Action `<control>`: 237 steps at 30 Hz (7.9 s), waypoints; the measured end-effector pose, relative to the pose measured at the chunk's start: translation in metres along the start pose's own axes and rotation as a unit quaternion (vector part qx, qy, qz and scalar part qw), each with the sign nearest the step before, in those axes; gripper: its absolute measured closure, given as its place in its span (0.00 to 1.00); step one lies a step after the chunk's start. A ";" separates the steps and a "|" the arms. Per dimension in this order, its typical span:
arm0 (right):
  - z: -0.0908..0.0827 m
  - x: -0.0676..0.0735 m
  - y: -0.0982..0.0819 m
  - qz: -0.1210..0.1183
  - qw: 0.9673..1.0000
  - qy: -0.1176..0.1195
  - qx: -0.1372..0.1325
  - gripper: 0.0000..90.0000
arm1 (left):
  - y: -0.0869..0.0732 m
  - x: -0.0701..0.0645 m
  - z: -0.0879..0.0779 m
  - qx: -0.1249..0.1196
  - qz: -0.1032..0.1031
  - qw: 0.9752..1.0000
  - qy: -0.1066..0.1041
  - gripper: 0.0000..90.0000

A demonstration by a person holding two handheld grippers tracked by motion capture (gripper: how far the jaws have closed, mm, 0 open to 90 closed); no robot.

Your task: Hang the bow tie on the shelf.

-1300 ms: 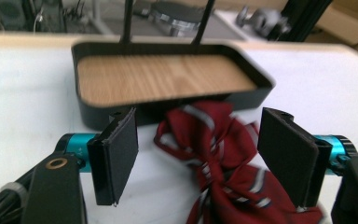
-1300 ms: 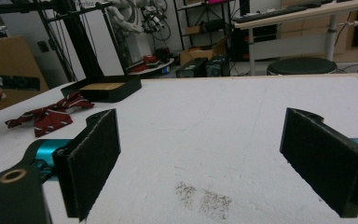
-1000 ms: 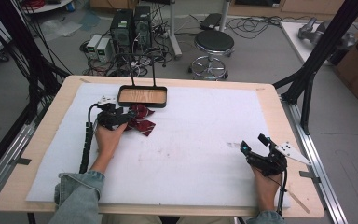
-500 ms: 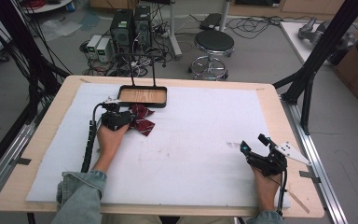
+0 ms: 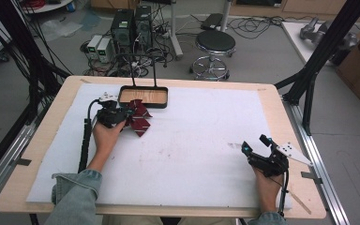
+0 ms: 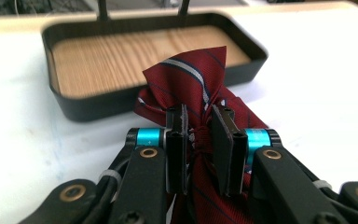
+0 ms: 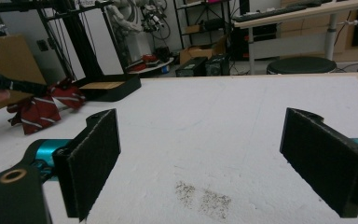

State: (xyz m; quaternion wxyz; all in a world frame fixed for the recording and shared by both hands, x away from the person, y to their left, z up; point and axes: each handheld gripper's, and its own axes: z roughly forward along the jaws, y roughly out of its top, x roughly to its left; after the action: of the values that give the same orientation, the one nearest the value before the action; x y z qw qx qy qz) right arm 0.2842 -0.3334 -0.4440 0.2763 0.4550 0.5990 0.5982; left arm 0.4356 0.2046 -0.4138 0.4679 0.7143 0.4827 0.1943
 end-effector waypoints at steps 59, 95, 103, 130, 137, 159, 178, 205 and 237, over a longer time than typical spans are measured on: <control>0.000 0.000 0.000 0.001 1.000 -0.002 0.005 0.13 | 0.141 0.029 -0.060 -0.100 0.048 0.994 -0.012 0.85; 0.001 0.001 -0.001 0.002 1.000 -0.004 0.012 0.13 | 0.135 0.092 -0.033 -0.059 -0.001 0.998 0.035 0.85; 0.001 0.000 -0.001 0.000 1.000 -0.004 0.012 0.13 | 0.121 0.093 -0.019 -0.042 -0.003 0.999 0.032 0.85; 0.001 0.000 -0.001 -0.001 1.000 -0.002 0.013 0.13 | 0.114 0.088 0.001 -0.028 0.006 0.999 0.027 0.75; 0.001 0.000 -0.001 -0.001 1.000 -0.002 0.012 0.13 | 0.116 0.089 -0.009 -0.036 0.007 0.999 0.028 0.72; 0.003 0.000 -0.001 -0.004 1.000 0.002 0.012 0.13 | 0.103 0.082 -0.071 -0.099 0.032 0.994 0.015 0.50; 0.003 0.001 -0.001 -0.003 1.000 -0.002 0.016 0.13 | 0.071 0.065 -0.116 -0.145 0.051 0.988 -0.001 0.32; 0.003 0.001 -0.001 -0.001 1.000 0.000 0.015 0.12 | 0.008 0.034 -0.146 -0.151 0.108 0.983 -0.003 0.26; 0.003 0.001 -0.001 -0.001 1.000 0.002 0.016 0.13 | -0.081 0.029 -0.133 -0.092 0.089 0.991 0.043 0.23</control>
State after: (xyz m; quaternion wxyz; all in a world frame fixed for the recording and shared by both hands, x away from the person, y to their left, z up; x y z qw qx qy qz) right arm 0.2864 -0.3313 -0.4452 0.2688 0.4575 0.6092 0.5894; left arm 0.3111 0.3010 -0.4232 0.4916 0.6992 0.4169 0.3093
